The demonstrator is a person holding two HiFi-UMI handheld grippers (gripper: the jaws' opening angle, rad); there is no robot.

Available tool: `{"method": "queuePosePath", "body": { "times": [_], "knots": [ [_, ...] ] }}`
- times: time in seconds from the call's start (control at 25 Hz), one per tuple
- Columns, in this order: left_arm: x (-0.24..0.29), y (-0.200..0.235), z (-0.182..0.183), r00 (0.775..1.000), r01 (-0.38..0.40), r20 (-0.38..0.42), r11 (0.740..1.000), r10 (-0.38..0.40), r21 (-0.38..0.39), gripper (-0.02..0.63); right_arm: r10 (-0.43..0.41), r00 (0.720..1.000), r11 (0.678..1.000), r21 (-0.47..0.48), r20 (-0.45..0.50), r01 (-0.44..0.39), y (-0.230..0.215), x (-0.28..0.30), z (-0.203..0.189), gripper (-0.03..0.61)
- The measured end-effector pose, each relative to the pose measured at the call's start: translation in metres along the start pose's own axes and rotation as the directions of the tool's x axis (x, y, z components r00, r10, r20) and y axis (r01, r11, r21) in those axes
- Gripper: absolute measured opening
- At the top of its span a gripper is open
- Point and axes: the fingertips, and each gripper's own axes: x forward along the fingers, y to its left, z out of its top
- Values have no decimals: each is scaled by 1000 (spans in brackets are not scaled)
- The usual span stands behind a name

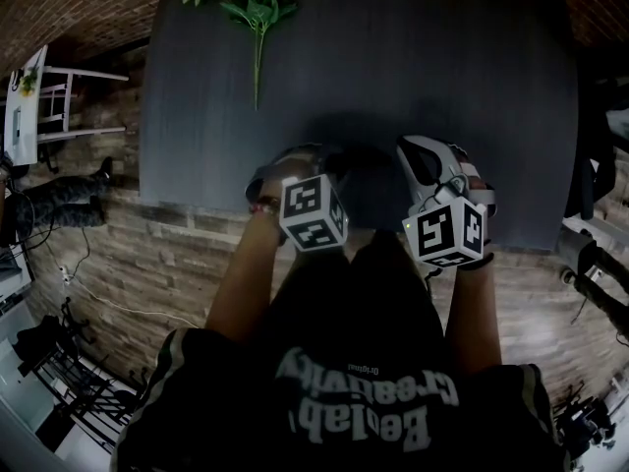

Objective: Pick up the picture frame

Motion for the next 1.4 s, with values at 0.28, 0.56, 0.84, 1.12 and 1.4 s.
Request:
{"method": "queuePosePath", "body": {
  "times": [0.28, 0.56, 0.84, 1.12, 1.4],
  "knots": [
    [-1, 13, -10, 996, -77, -55, 996, 75, -43, 48, -4, 1000, 1000, -2, -2, 4, 0, -1, 0, 6],
    [-6, 21, -10, 995, -99, -22, 990, 97, -104, 46, -7, 1000, 1000, -27, -8, 7, 0, 0, 2, 6],
    [-21, 33, -1, 990, -140, 3, 982, 142, -129, 44, -20, 1000, 997, -76, 2, 20, -3, -6, 14, 6],
    [-47, 55, 9, 974, -214, 37, 963, 223, -165, 43, -31, 999, 992, -125, 35, 35, -10, -14, 36, 6],
    [-77, 69, 21, 951, -284, 66, 940, 301, -189, 43, -55, 995, 988, -142, 81, 66, -24, -26, 60, 6]
  ]
}}
